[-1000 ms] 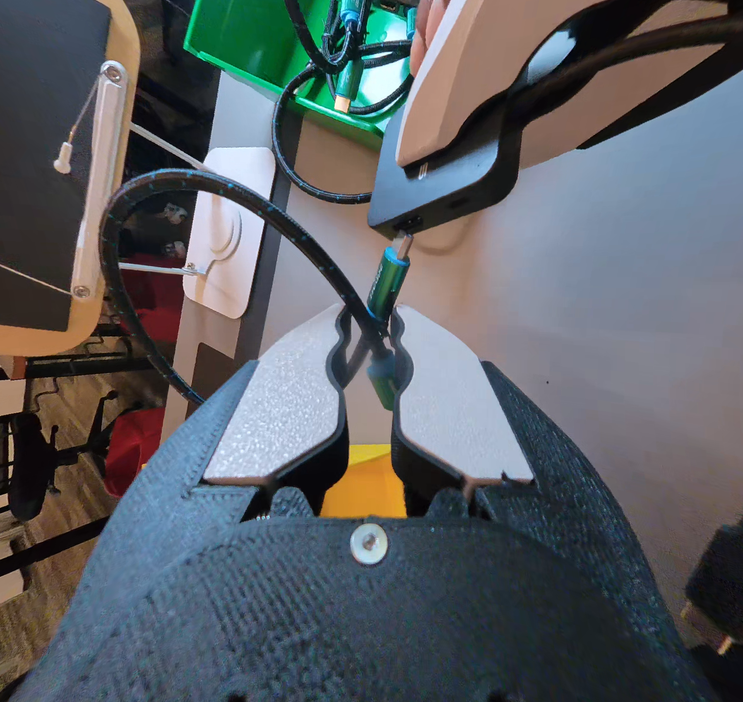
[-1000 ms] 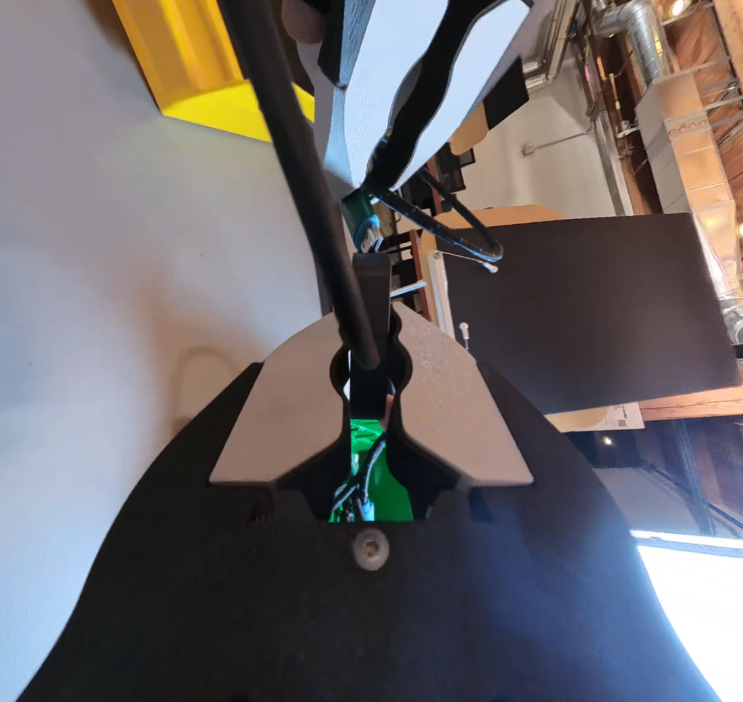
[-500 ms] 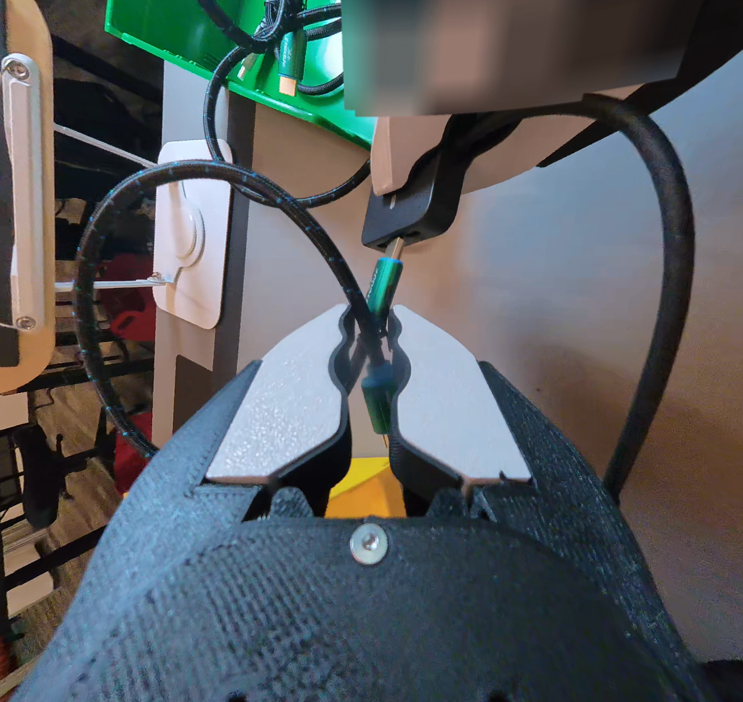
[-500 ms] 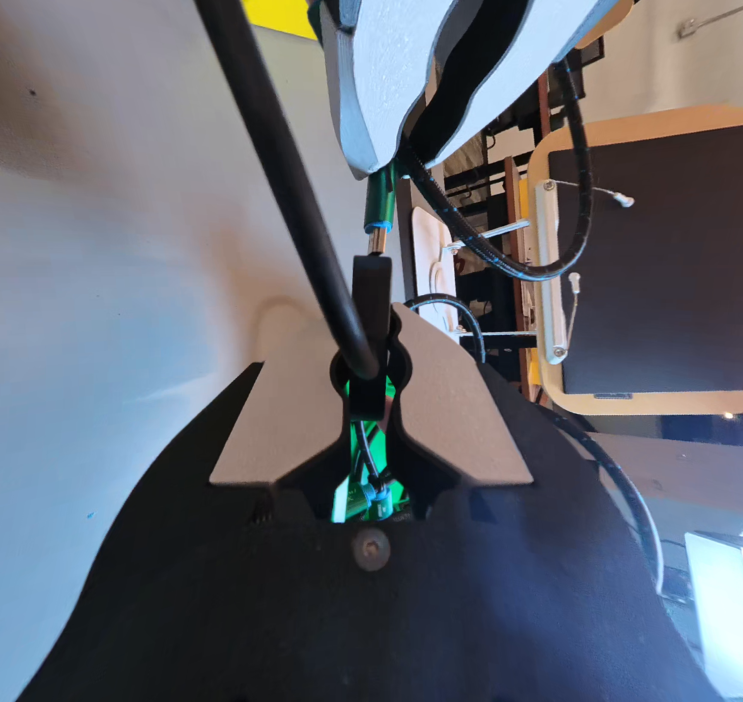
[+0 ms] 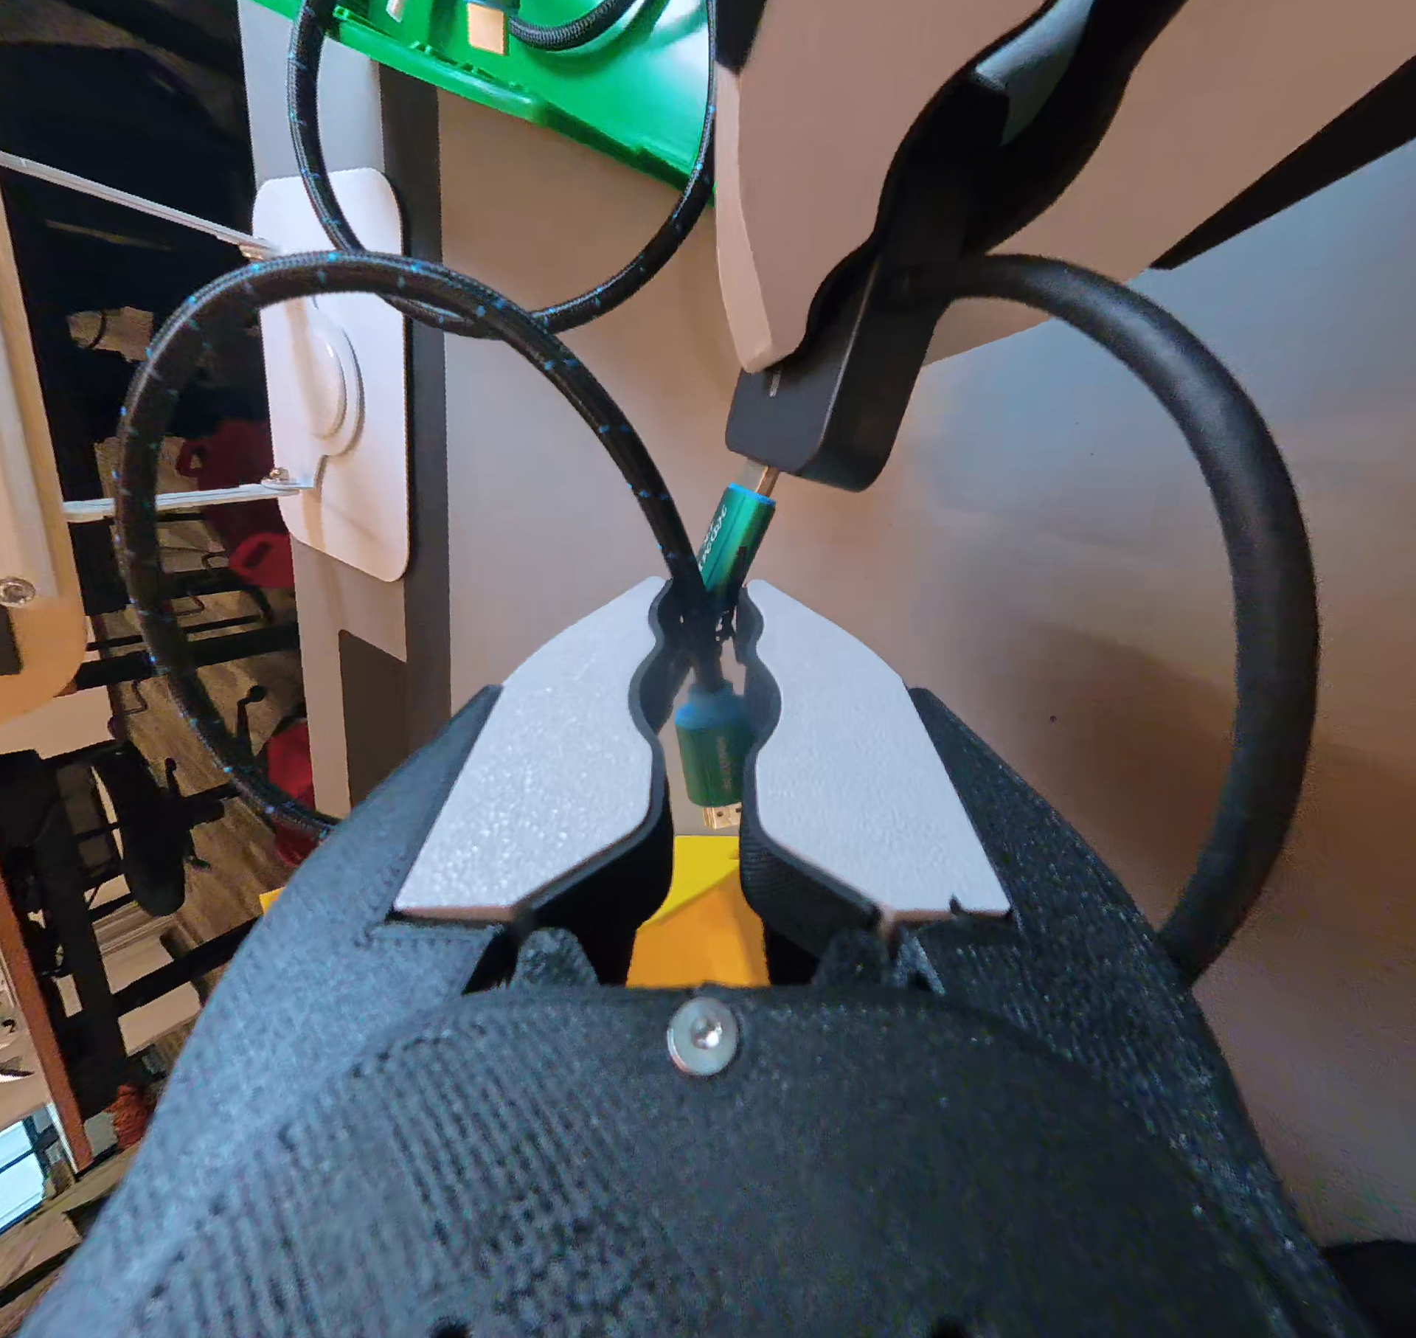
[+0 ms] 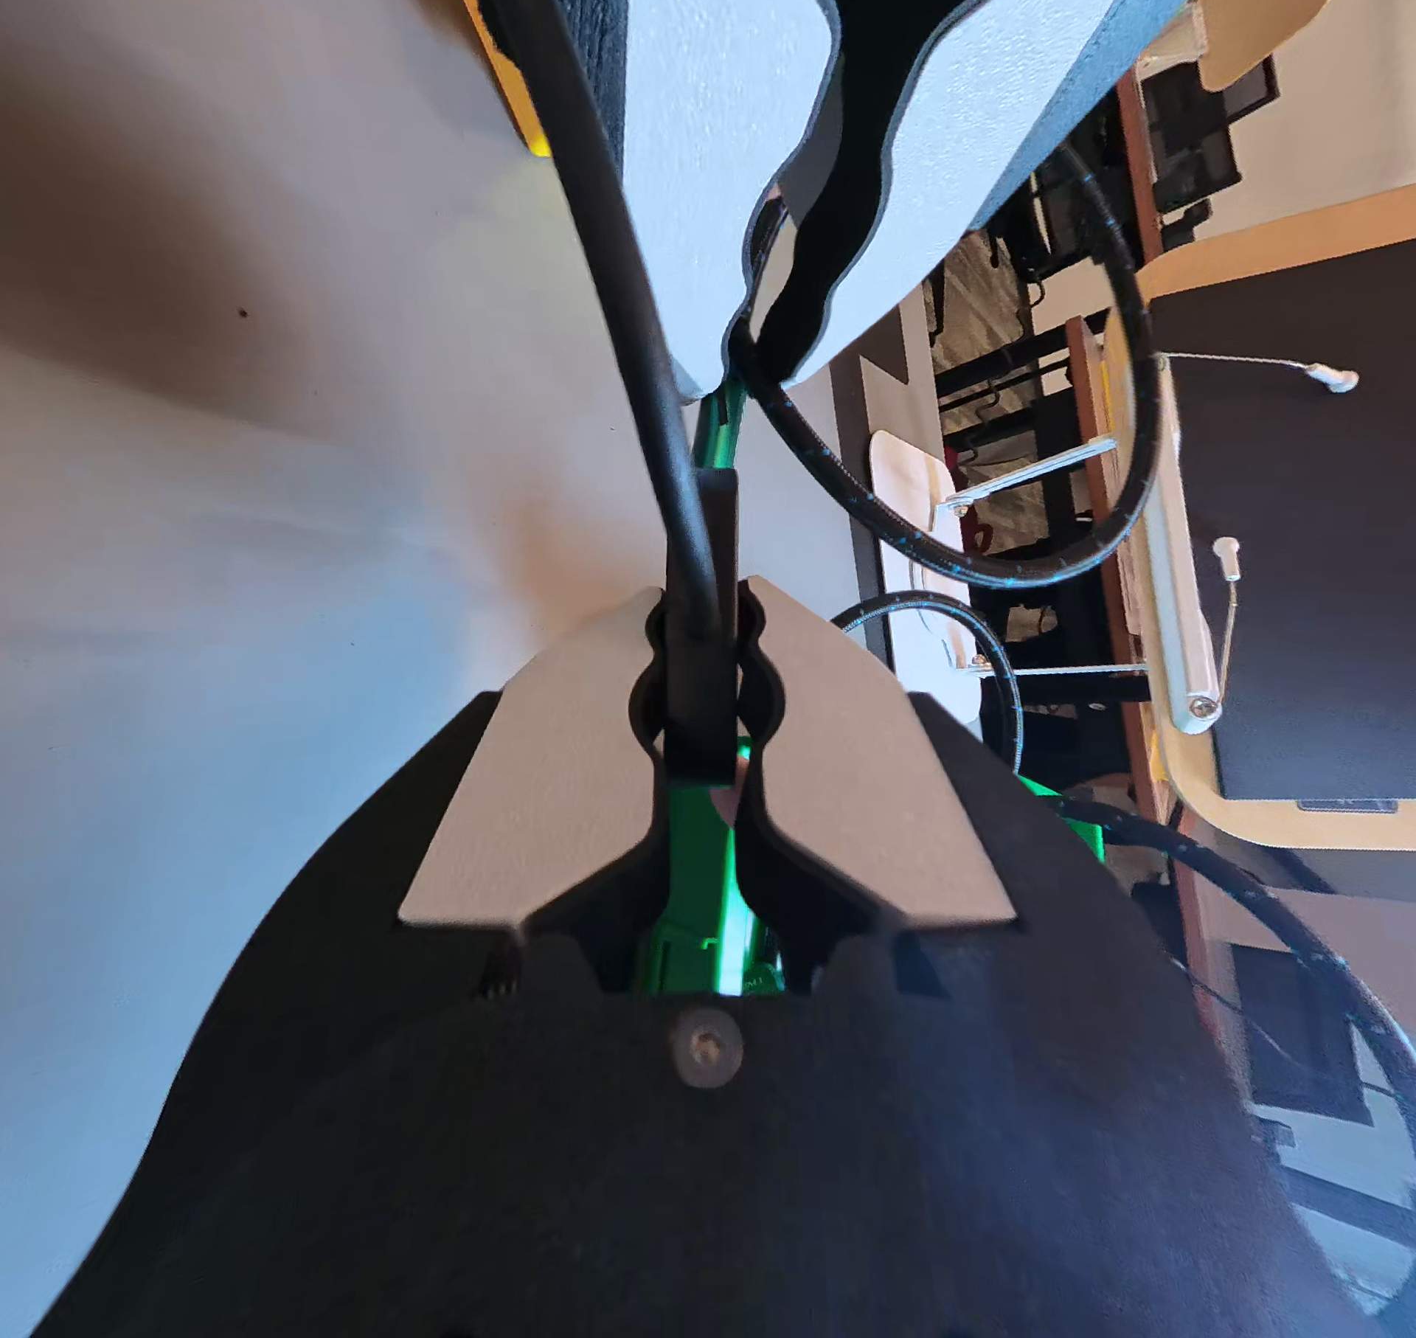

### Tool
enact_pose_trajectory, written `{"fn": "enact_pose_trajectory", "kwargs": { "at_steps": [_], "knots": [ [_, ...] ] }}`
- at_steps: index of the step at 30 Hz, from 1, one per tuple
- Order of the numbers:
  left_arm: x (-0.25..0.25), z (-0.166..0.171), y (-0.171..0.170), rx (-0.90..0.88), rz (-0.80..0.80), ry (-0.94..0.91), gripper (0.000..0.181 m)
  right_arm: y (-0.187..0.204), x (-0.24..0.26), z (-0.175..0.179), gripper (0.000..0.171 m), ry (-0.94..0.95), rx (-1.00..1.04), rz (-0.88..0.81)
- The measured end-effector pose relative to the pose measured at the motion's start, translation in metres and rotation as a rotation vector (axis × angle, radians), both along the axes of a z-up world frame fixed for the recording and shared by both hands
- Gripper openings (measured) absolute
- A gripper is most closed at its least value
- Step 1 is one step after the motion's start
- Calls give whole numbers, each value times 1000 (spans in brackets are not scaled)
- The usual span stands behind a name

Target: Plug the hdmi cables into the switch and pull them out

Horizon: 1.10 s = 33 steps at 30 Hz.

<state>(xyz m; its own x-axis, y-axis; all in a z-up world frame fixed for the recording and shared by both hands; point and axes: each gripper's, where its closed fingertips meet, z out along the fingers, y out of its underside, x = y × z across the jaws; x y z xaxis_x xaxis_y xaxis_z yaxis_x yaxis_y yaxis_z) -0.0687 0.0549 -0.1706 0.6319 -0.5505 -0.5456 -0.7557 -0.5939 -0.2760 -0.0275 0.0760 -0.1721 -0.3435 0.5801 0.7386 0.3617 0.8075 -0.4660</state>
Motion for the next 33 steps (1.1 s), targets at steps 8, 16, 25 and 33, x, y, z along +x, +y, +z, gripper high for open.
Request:
{"fn": "enact_pose_trajectory", "kwargs": {
  "at_steps": [8, 16, 25, 33],
  "knots": [
    [14, 13, 0, 46, -87, -215, 13, -6, 5, 10, 14, 97, -102, 93],
    [19, 31, 3, 106, -101, -508, 13, -9, 9, 39, 14, 247, -269, 161],
    [34, 49, -3, 142, -221, -732, 13, -18, 18, 54, 14, 248, -412, 239],
    [8, 116, -7, 455, -243, -763, 33, 6, 24, 92, 15, 384, -437, 143]
  ]
}}
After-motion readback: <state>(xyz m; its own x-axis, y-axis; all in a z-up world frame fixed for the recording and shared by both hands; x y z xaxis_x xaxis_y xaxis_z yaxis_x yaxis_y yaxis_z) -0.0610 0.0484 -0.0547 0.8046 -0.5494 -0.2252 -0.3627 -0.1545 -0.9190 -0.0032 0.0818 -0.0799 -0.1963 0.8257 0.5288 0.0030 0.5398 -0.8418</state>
